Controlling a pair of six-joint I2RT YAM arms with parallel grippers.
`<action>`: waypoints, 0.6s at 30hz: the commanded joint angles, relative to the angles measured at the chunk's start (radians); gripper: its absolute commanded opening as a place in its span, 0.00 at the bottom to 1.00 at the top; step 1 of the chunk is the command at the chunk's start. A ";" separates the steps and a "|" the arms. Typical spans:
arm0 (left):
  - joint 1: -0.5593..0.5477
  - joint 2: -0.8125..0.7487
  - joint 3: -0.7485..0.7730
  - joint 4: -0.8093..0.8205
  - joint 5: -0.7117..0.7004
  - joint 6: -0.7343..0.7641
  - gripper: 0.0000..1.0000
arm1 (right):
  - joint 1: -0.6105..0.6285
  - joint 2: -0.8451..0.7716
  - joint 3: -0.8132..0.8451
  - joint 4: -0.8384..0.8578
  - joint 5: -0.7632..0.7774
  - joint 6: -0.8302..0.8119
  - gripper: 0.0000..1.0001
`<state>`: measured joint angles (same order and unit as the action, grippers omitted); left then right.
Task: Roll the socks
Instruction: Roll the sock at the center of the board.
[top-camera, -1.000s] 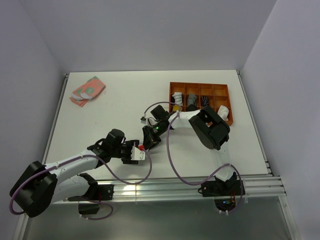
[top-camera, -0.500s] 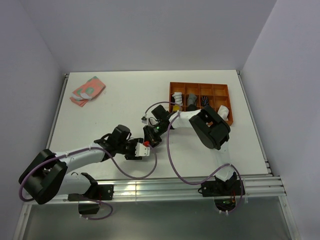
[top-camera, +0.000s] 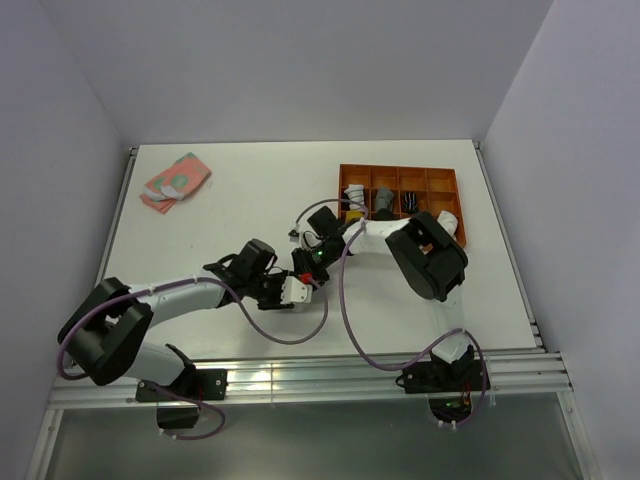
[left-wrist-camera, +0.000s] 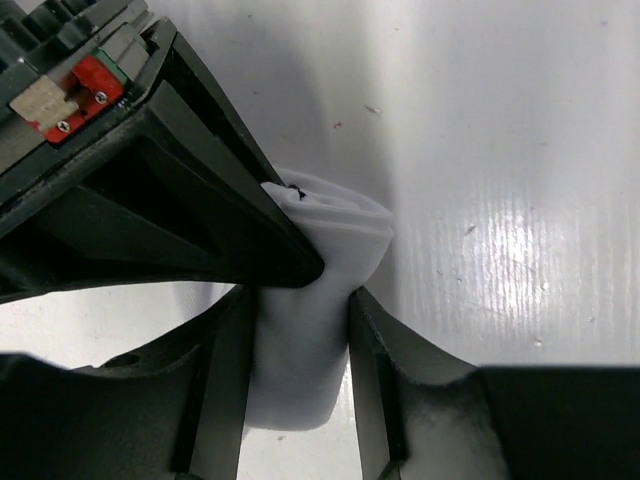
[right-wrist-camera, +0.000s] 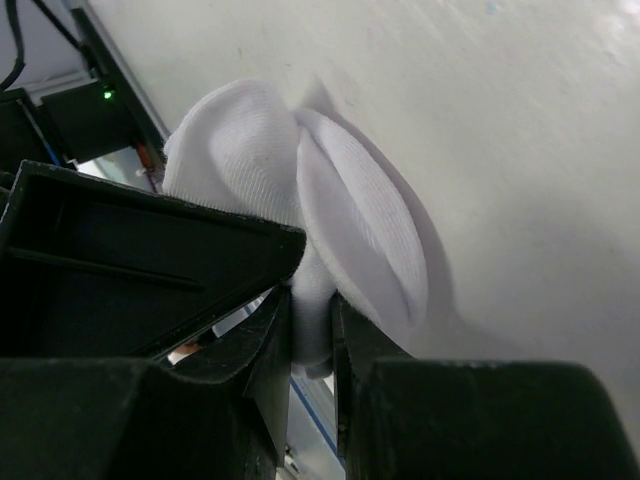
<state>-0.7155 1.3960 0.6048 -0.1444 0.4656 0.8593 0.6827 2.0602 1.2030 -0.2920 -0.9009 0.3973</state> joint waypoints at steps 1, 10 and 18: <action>-0.018 0.061 0.026 -0.061 0.013 -0.031 0.28 | 0.008 -0.060 0.006 -0.013 0.146 -0.032 0.17; -0.018 0.116 0.081 -0.138 0.036 -0.086 0.14 | 0.008 -0.212 -0.039 -0.002 0.351 0.034 0.41; -0.018 0.161 0.134 -0.210 0.061 -0.118 0.11 | 0.008 -0.345 -0.120 -0.001 0.546 0.103 0.44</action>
<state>-0.7185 1.5105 0.7418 -0.2203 0.4889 0.7849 0.6868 1.7870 1.1137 -0.3191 -0.4778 0.4580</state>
